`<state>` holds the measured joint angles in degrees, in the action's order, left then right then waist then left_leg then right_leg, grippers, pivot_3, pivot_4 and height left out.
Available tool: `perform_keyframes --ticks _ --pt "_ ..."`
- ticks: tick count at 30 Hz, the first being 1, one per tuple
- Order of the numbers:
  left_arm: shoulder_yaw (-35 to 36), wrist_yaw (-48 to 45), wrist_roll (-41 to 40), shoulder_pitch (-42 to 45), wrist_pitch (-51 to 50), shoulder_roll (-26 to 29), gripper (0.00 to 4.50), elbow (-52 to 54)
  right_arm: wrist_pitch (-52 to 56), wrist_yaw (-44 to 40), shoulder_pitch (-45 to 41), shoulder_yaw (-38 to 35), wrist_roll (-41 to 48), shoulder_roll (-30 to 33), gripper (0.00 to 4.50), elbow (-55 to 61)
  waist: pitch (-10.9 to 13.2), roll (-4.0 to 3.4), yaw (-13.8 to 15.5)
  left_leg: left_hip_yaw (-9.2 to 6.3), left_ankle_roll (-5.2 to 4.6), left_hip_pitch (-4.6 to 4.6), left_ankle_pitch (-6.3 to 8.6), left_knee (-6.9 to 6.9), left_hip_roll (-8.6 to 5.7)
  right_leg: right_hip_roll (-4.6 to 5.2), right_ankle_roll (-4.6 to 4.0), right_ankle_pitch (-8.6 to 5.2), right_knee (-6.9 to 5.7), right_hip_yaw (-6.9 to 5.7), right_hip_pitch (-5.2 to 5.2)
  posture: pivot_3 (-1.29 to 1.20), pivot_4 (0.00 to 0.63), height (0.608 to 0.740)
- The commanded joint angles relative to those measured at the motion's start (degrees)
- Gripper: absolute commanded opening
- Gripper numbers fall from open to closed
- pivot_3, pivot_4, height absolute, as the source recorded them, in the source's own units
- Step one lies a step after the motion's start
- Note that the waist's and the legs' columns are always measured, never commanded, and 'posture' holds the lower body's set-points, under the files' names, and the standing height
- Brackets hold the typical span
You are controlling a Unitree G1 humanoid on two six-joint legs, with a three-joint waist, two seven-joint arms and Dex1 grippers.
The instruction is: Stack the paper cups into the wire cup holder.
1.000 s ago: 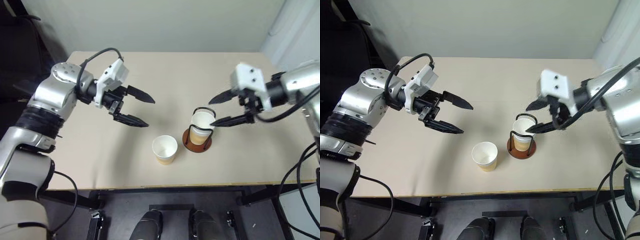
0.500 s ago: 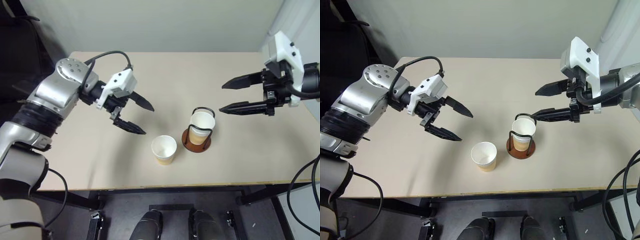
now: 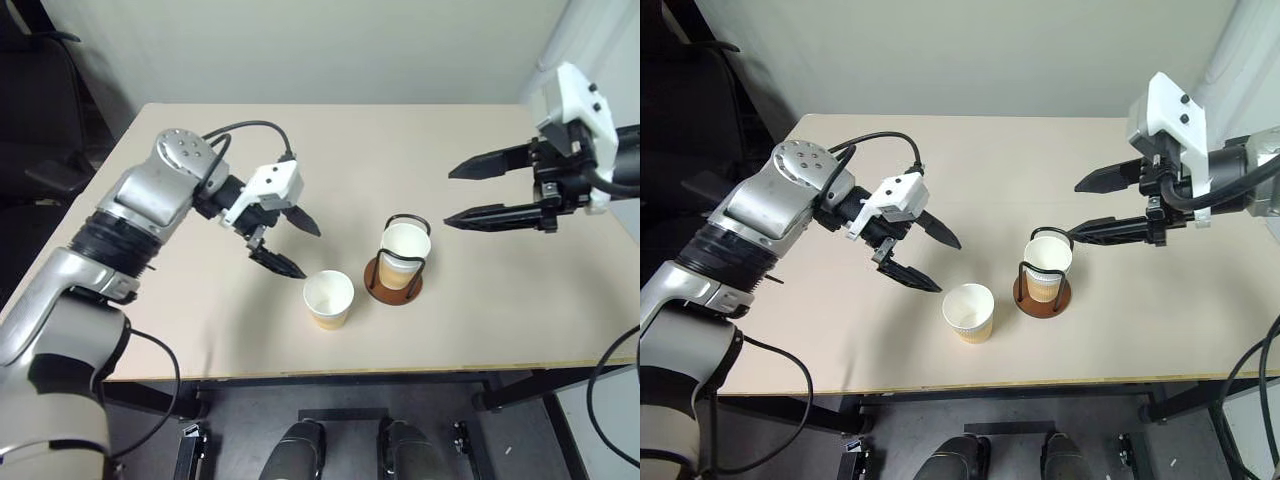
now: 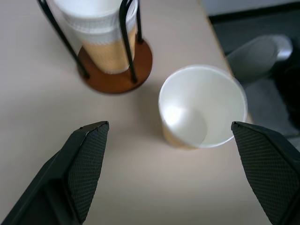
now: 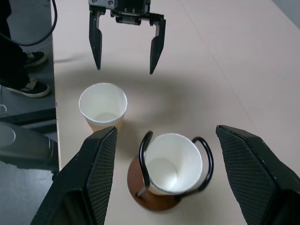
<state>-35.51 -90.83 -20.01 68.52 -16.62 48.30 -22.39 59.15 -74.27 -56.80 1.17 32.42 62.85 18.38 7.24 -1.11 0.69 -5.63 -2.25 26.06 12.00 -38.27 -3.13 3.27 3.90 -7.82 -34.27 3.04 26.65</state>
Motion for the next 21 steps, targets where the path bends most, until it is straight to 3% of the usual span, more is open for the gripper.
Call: perform_keyframes --ticks 1,12,21 --pt "2.19 -0.47 4.84 2.79 -3.61 -1.87 4.50 1.30 -0.42 -1.34 -1.60 -0.25 1.08 2.29 3.37 -0.14 0.00 0.00 0.06 0.00 0.00 0.01 0.00 -0.01 -0.01 0.00 0.00 0.00 0.00 0.00 0.00 0.00 0.150 0.740" --pt "1.24 -1.67 10.43 4.58 -10.02 -6.17 4.50 5.56 -1.19 -4.03 -2.55 1.07 0.68 5.79 3.37 -1.91 0.00 0.01 0.05 0.01 -0.08 0.01 0.04 -0.02 0.00 0.01 0.09 0.02 0.03 0.01 -0.01 0.00 0.150 0.740" --pt "-0.40 -1.66 15.87 3.51 -7.12 -8.24 4.50 4.59 -1.83 -4.76 -2.67 1.28 0.43 7.23 3.37 -2.72 0.00 0.01 0.11 0.01 -0.15 0.01 0.06 -0.04 -0.01 0.02 0.17 0.05 0.06 0.03 -0.04 0.00 0.150 0.740"
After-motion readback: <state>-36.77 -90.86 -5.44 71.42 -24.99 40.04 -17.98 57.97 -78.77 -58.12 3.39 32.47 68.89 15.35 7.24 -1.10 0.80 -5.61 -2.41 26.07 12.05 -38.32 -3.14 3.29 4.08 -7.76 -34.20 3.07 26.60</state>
